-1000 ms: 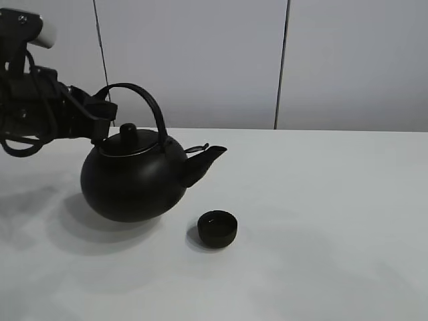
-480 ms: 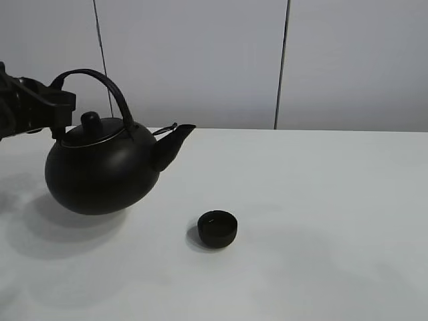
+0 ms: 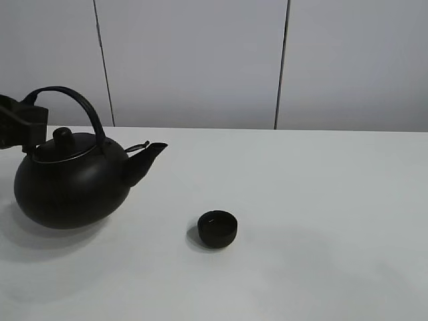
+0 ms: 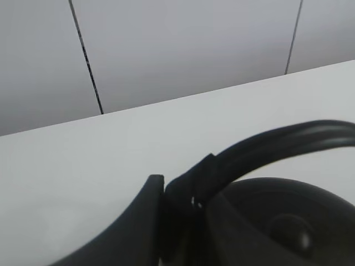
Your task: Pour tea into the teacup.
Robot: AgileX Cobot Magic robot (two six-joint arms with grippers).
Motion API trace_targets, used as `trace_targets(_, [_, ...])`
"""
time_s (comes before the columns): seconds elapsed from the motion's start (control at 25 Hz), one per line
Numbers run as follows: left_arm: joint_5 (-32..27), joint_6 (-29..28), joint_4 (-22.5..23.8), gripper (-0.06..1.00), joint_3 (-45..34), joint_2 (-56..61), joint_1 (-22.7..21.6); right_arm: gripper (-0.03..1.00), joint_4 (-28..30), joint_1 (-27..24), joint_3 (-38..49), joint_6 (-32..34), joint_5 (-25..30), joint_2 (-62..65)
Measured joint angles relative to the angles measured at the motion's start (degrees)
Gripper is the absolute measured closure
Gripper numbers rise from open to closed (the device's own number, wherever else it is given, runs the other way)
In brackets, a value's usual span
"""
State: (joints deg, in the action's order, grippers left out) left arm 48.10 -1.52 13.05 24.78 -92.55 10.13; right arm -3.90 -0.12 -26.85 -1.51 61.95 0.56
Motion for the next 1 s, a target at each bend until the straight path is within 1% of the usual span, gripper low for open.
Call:
trace_targets(0.16, [2.8,0.8,-0.5,0.83,0.0,-1.9,-1.2,0.40,0.0,0.0,0.0,0.0,0.0,0.0])
trace_targets(0.36, [6.0,1.1,-0.7,0.83,0.0,-4.8,-1.3,0.40,-0.2,0.0,0.0,0.0,0.0,0.0])
trace_targets(0.56, [7.1,1.5,-0.5,0.83,-0.6,-4.9,-1.3,0.40,-0.2,0.0,0.0,0.0,0.0,0.0])
trace_targets(0.72, [9.0,3.3,-0.8,0.83,-3.0,-4.9,-1.3,0.40,-0.2,0.0,0.0,0.0,-0.1,0.0])
trace_targets(1.0, [9.1,4.8,-0.8,0.83,-4.0,-4.9,-1.3,0.40,-0.2,0.0,0.0,0.0,0.0,0.0])
